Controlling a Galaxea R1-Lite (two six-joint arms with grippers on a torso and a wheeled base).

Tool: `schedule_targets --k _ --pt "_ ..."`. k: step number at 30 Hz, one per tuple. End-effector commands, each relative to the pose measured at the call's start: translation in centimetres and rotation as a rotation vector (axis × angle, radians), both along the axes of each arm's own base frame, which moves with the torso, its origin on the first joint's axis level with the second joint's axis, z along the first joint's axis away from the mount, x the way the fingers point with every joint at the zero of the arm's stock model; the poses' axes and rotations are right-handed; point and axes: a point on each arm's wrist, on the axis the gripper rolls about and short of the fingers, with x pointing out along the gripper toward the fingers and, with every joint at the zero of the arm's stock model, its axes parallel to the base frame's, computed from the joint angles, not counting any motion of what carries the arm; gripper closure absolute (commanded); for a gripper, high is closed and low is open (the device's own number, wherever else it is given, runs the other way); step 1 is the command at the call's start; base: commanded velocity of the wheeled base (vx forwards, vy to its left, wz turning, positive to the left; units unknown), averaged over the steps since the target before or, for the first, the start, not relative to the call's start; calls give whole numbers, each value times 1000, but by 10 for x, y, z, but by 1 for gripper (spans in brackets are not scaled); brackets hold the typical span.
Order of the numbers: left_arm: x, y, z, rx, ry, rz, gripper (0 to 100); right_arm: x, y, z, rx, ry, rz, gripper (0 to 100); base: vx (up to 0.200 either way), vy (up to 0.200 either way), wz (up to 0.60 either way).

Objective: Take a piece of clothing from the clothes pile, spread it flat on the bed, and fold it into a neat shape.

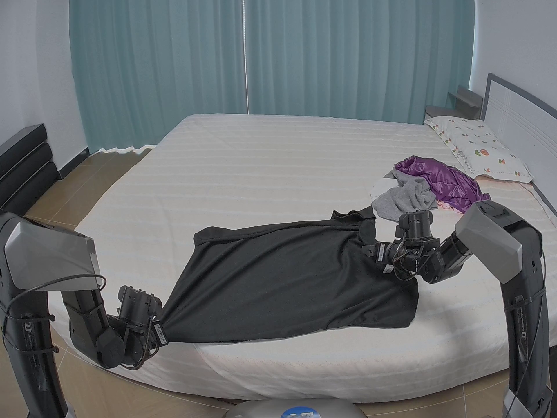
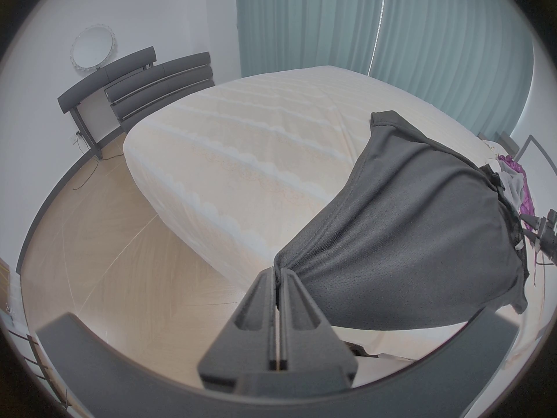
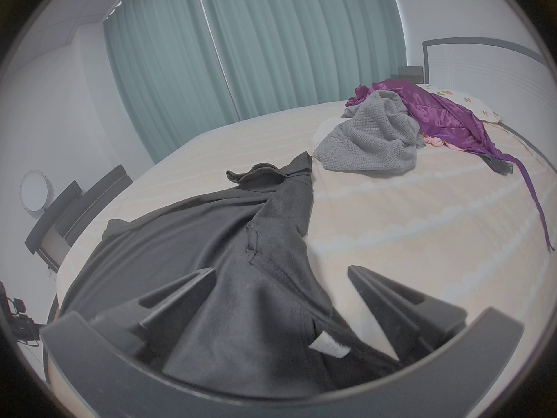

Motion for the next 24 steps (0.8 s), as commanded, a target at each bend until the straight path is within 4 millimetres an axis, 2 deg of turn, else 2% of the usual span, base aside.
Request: schedule_targets --k 1,6,12,16,20,21,24 --pt "0 0 -2 1 5 0 100 14 3 -18 -16 2 4 100 0 0 0" --pt "0 0 -3 2 6 0 100 24 2 -12 -15 -38 -17 100 0 0 0" --pt "0 0 -3 1 5 0 100 42 -27 3 -20 -94 -111 100 0 0 0" --pt "0 0 -3 1 5 0 100 52 -47 3 9 -125 -177 100 0 0 0" --pt "1 0 -2 0 2 0 100 56 -56 -1 56 -126 -226 100 0 0 0" --pt "1 0 -2 0 2 0 100 55 -56 -3 60 -123 -228 0 0 0 0" --pt "1 0 -3 -1 0 2 100 55 -56 -3 109 -118 -241 0 0 0 0"
